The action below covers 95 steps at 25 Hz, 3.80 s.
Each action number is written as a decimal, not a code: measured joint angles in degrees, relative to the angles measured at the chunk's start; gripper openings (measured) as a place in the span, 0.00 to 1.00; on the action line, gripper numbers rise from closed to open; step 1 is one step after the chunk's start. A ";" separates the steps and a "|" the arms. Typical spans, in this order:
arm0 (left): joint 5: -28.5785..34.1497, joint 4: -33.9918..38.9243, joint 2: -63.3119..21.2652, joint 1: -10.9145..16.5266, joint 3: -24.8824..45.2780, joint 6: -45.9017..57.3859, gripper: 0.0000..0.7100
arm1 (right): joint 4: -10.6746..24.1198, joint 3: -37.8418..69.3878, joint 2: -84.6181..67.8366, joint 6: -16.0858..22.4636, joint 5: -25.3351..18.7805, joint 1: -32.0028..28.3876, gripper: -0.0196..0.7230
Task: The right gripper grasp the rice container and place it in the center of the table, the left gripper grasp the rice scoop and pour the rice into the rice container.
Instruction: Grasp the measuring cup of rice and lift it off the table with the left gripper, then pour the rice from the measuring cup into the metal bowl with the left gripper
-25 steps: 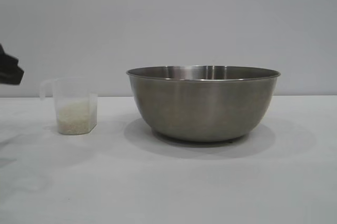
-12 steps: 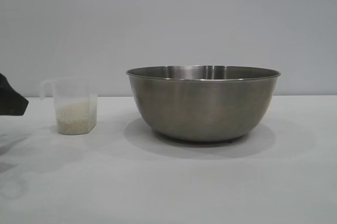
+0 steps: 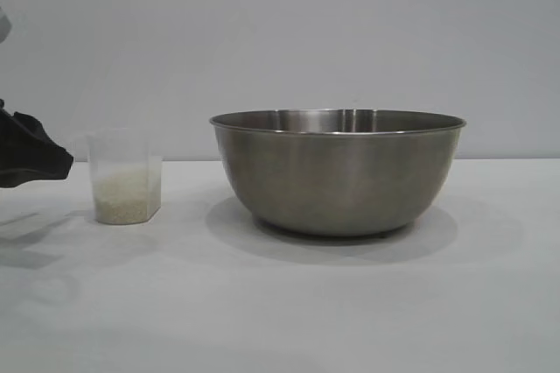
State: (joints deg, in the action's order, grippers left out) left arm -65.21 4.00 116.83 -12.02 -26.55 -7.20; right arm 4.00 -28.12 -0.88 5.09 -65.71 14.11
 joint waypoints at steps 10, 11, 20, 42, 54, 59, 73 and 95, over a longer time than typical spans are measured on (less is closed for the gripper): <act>0.12 0.12 2.05 0.00 -3.65 0.00 0.38 | 0.00 0.00 0.00 0.00 0.08 0.00 0.58; 0.12 0.12 2.05 0.00 -4.08 0.00 0.38 | 0.00 0.00 0.00 0.00 0.08 0.00 0.58; 0.01 1.59 6.41 0.00 -9.35 0.00 0.21 | 0.00 0.00 0.00 0.00 0.08 0.00 0.58; 0.60 16.49 -7.10 -1.27 -16.74 -17.24 0.00 | -0.09 0.00 0.00 0.00 0.08 0.00 0.58; 18.18 23.15 -9.80 -14.55 -30.86 -56.41 0.00 | -0.09 0.00 0.00 0.00 0.08 0.00 0.58; 24.51 26.03 -8.96 -19.35 -33.08 -80.03 0.00 | -0.09 0.00 0.00 0.00 0.08 0.00 0.58; 26.27 28.50 -5.52 -21.27 -33.18 -111.36 0.00 | -0.09 0.00 0.00 0.00 0.08 0.00 0.58; 8.89 -24.06 -11.67 -15.16 -22.39 -19.62 0.00 | -0.09 0.00 0.00 0.00 0.08 0.00 0.58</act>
State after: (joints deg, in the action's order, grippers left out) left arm -56.32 -20.06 105.16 -27.18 -48.94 -26.81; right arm 3.90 -28.12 -0.88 5.09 -65.62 14.11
